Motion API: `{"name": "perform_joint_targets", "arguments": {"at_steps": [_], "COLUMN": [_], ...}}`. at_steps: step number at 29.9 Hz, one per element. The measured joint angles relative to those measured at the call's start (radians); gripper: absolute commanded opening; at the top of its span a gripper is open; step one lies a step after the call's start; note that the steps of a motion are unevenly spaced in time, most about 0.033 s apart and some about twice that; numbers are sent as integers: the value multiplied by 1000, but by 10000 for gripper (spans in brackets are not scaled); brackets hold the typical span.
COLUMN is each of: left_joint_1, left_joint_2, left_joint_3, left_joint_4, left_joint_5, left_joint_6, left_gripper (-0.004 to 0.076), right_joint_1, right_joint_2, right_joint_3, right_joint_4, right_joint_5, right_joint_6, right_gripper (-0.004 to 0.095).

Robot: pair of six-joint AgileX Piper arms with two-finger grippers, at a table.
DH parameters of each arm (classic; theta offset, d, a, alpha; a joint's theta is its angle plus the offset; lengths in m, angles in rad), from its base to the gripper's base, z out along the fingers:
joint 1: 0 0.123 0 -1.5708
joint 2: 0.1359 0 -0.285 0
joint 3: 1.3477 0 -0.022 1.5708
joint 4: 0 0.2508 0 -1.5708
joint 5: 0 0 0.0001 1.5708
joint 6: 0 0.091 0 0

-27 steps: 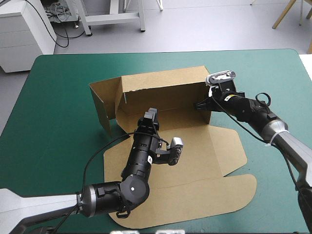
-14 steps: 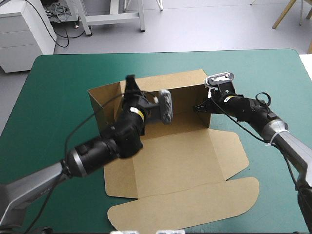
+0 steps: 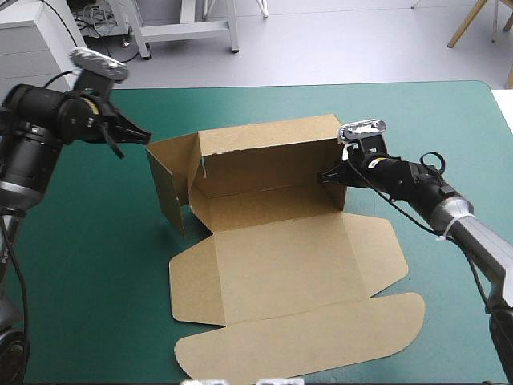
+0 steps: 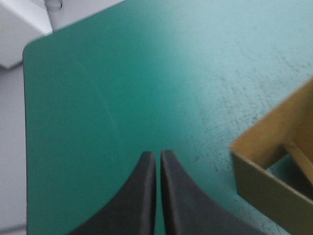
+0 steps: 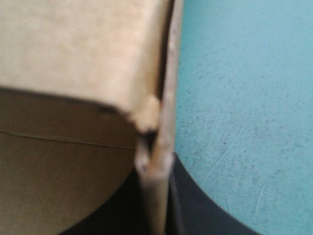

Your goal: Fold the box

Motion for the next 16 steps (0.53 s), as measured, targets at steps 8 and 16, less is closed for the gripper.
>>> {"name": "perform_joint_targets", "arguments": {"at_steps": [8, 16], "left_joint_1": [267, 500], "left_joint_2": [-4, -53], "left_joint_3": [160, 379], "left_joint_4": [-139, -473], "left_joint_5": [-51, -167], "left_joint_6": [-129, -51], "left_gripper": [14, 14], "right_joint_1": [0, 0], "right_joint_2": [0, 0], "right_joint_3": [0, -2], "right_joint_4": [-1, -1], "right_joint_5": [0, 9], "right_joint_6": [2, 3], "right_gripper": [-14, -14]}}
